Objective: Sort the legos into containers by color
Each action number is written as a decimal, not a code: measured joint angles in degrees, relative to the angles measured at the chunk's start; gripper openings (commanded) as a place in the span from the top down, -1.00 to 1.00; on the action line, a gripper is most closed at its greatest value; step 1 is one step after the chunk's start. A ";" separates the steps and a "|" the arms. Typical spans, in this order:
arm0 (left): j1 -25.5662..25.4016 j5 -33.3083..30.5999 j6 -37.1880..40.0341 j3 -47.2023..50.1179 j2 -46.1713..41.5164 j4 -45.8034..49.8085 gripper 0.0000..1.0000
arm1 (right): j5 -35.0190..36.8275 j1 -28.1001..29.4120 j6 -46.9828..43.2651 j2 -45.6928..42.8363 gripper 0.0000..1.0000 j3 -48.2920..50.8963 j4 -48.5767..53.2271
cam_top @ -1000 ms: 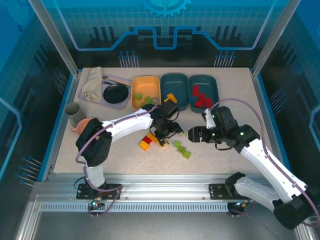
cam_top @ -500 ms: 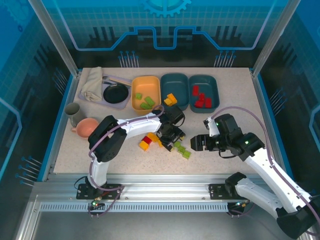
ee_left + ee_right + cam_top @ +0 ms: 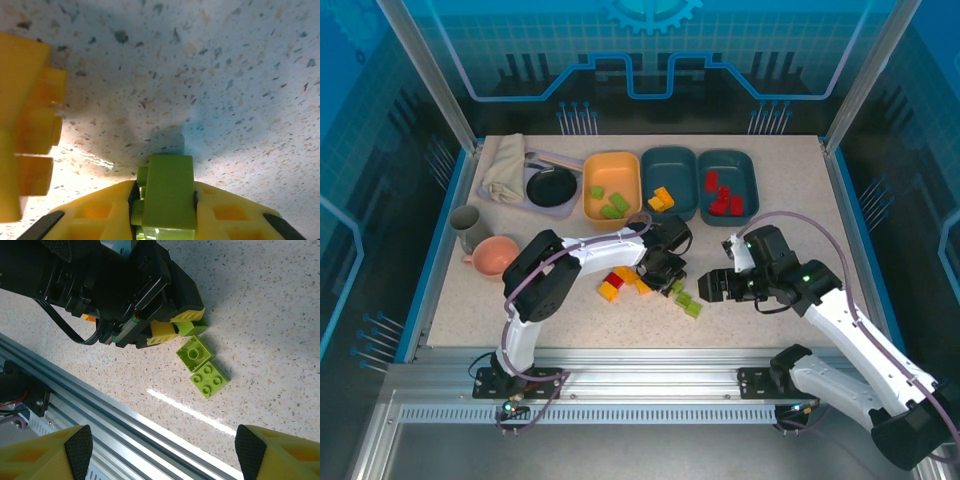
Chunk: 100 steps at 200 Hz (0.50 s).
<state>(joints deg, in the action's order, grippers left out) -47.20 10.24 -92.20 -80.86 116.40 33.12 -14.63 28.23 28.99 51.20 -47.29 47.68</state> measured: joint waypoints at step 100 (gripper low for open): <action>16.15 -10.91 22.38 -17.27 -5.88 13.11 0.47 | -5.60 1.46 -0.70 10.60 -0.57 -7.80 -15.39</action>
<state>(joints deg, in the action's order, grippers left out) -31.05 -0.67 -69.82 -98.13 110.52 46.24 -20.23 29.69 28.29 61.80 -55.09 32.29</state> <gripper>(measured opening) 0.276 0.782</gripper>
